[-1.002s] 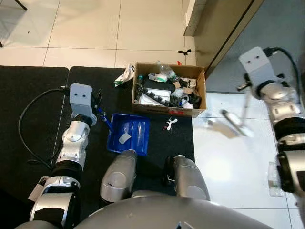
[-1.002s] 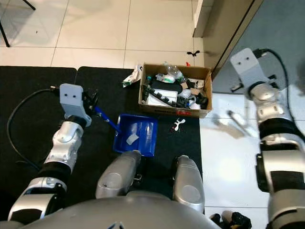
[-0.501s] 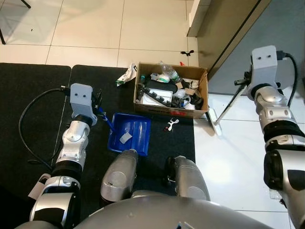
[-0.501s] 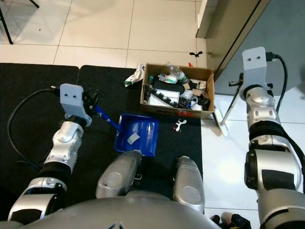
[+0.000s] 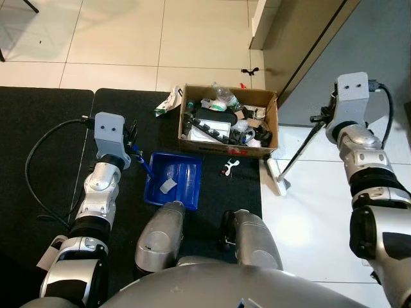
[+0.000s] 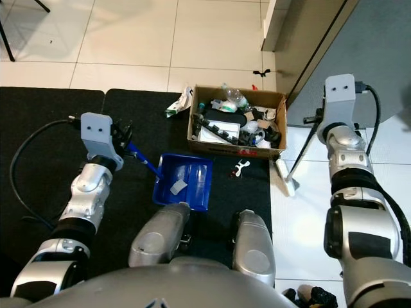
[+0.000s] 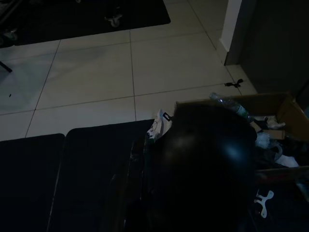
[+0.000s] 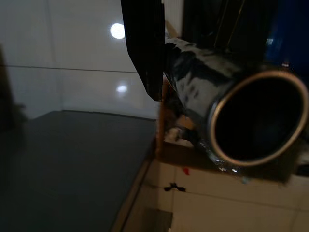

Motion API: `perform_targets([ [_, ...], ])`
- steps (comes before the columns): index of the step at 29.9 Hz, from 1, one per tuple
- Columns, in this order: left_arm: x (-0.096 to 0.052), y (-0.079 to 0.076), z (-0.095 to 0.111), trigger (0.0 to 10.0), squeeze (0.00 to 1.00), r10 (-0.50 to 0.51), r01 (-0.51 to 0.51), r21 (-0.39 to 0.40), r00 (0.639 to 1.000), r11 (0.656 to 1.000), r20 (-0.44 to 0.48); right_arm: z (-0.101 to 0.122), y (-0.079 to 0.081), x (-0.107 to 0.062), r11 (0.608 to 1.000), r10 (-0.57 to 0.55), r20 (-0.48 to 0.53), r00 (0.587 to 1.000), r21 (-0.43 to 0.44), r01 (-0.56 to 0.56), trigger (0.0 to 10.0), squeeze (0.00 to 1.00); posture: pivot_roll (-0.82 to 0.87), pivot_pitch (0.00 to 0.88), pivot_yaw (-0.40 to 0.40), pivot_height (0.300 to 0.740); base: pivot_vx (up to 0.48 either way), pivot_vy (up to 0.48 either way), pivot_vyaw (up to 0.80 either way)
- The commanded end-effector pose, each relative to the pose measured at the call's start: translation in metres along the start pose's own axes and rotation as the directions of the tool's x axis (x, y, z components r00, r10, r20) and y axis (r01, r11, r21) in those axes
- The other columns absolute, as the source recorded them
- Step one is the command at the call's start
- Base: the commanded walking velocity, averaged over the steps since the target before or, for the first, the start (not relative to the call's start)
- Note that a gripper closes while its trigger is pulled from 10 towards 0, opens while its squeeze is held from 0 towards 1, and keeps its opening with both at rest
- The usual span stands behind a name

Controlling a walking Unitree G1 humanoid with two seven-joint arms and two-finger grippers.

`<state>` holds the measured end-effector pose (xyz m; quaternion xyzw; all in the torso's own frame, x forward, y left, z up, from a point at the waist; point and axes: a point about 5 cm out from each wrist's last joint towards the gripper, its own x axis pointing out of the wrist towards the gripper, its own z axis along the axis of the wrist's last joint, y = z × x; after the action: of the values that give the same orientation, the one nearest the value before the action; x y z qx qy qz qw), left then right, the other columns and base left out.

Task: Sweep floor

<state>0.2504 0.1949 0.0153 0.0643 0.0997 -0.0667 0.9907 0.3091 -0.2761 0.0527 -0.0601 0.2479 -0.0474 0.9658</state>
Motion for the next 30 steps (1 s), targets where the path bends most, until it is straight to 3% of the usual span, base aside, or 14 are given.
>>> perform_targets([
  [1,-0.007,-0.008,-0.019,10.0,0.00,-0.034,0.035,0.001,0.995,0.999,-0.097,-0.011,0.012,0.000,0.989,0.079,-0.023,0.997,0.131,-0.075,10.0,0.00,0.25,0.053,-0.016,0.740,0.000,0.000,0.00],
  [2,-0.007,-0.008,-0.019,10.0,0.00,-0.034,0.035,0.000,0.995,0.999,-0.097,-0.012,0.017,0.000,0.974,0.113,-0.010,0.994,0.199,-0.109,10.0,0.00,0.25,0.052,-0.020,0.740,0.000,0.000,0.00],
  [5,-0.007,-0.009,-0.019,10.0,0.00,-0.035,0.035,-0.001,0.995,0.999,-0.097,-0.011,0.024,0.000,0.958,0.156,0.005,0.988,0.243,-0.152,10.0,0.00,0.25,0.052,-0.020,0.740,0.000,0.000,0.00],
  [7,-0.008,-0.009,-0.020,10.0,0.00,-0.036,0.036,-0.001,0.994,0.999,-0.099,-0.007,0.039,-0.001,0.911,0.249,0.053,0.967,0.326,-0.252,10.0,0.00,0.25,0.051,-0.020,0.740,0.000,0.000,0.00],
  [20,-0.008,-0.008,-0.020,10.0,0.00,-0.033,0.033,0.000,0.994,0.999,-0.101,-0.015,0.098,-0.008,0.828,0.415,0.066,0.907,0.387,-0.406,10.0,0.00,0.25,0.058,-0.018,0.740,0.000,0.000,0.00],
  [24,-0.009,-0.008,-0.020,10.0,0.00,-0.030,0.030,0.000,0.994,1.000,-0.100,-0.009,0.093,-0.007,0.844,0.353,0.091,0.931,0.398,-0.359,10.0,0.00,0.26,0.064,-0.020,0.740,0.000,0.000,0.00],
  [29,-0.010,-0.008,-0.021,10.0,0.00,-0.029,0.029,-0.001,0.994,1.000,-0.103,0.023,0.061,-0.004,0.900,0.192,0.197,0.961,0.356,-0.253,10.0,0.00,0.25,0.069,-0.019,0.740,0.000,0.000,0.00],
  [30,-0.010,-0.008,-0.021,10.0,0.00,-0.029,0.029,-0.001,0.994,1.000,-0.103,0.023,0.061,-0.004,0.900,0.192,0.197,0.961,0.356,-0.253,10.0,0.00,0.25,0.069,-0.019,0.740,0.000,0.000,0.00],
])
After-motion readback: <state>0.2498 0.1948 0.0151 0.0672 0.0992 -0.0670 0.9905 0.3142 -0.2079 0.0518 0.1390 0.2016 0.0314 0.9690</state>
